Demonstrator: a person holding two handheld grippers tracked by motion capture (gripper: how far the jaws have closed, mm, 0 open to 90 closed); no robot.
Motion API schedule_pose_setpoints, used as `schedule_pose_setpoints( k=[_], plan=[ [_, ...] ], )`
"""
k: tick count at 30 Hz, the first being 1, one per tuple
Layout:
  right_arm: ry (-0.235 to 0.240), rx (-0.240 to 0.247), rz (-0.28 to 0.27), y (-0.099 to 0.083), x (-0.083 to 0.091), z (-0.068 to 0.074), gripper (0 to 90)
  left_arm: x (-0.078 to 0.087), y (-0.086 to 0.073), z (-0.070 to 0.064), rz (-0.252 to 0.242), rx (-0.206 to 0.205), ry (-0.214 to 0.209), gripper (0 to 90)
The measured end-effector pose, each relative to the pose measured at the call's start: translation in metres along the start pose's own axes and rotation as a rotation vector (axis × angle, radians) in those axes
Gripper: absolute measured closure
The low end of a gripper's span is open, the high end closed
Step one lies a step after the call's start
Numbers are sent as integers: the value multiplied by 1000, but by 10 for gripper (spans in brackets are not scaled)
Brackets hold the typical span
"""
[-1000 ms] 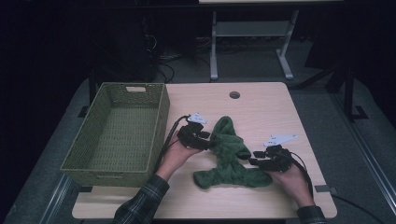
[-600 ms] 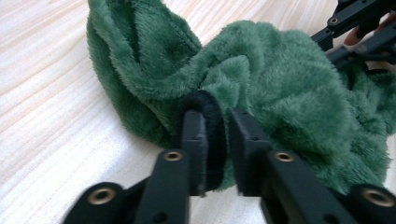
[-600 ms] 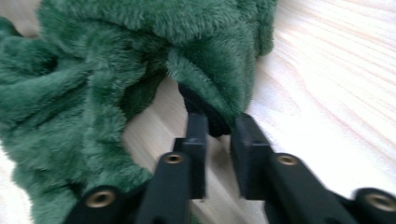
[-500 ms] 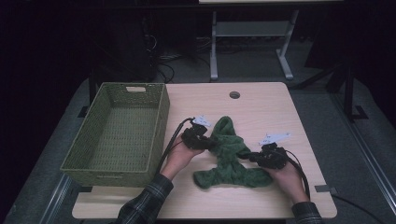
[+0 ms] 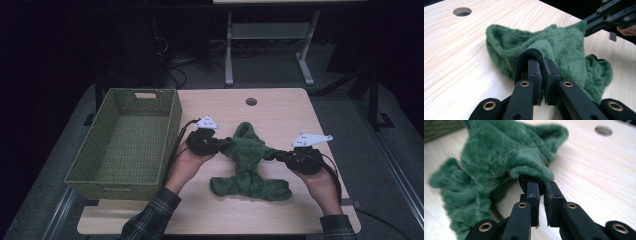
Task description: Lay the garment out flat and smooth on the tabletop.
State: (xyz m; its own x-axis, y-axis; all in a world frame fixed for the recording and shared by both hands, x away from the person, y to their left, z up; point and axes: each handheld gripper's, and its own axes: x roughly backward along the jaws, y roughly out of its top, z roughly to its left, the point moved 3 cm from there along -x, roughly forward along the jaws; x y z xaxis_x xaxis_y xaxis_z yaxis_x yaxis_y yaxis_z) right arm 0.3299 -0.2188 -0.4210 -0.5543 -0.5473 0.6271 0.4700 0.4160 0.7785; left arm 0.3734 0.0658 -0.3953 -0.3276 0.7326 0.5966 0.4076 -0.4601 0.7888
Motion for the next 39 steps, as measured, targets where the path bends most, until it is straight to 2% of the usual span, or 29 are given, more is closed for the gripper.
schedule_pose_setpoints(
  k=[4,6,8,12,13,15,17,18,19,23,25,27,31,32,33,34,36,39],
  plan=[
    [12,26,8,2,-1,6,827,3,-11,-2,55,17,34,857],
    [23,19,18,0,-6,8,826,3,-19,-1,82,32,41,857],
    [40,16,42,-3,-14,9,826,0,-29,1,100,64,49,857],
    [62,26,75,-6,-27,14,825,-9,-47,5,166,86,56,856],
    [62,26,93,-7,-30,16,825,-12,-50,5,168,98,59,856],
    [70,31,116,-9,-36,17,823,-19,-58,6,212,93,68,856],
    [73,29,124,-13,-40,17,822,-23,-62,8,231,96,65,855],
    [77,29,132,-15,-43,17,822,-26,-64,7,227,111,68,855],
    [90,17,151,-19,-47,16,822,-26,-65,9,256,87,67,855],
    [103,7,170,-25,-55,16,821,-32,-71,10,288,88,67,843],
    [108,5,186,-27,-58,17,808,-33,-71,10,287,85,75,815],
    [105,6,185,-29,-58,17,737,-30,-68,9,275,77,89,753],
    [88,-8,143,-21,-40,16,657,-16,-54,3,231,71,96,631],
    [79,1,130,-18,-36,15,654,-8,-45,2,201,60,97,621],
    [67,-6,95,-10,-28,12,651,-8,-45,2,201,60,97,606],
    [67,-6,95,-10,-28,12,651,-5,-40,1,190,54,96,606],
    [57,-2,61,1,-24,5,652,0,-28,4,161,48,106,590],
    [46,-10,52,12,-32,-4,654,-3,-19,13,136,66,122,587]
  ],
)
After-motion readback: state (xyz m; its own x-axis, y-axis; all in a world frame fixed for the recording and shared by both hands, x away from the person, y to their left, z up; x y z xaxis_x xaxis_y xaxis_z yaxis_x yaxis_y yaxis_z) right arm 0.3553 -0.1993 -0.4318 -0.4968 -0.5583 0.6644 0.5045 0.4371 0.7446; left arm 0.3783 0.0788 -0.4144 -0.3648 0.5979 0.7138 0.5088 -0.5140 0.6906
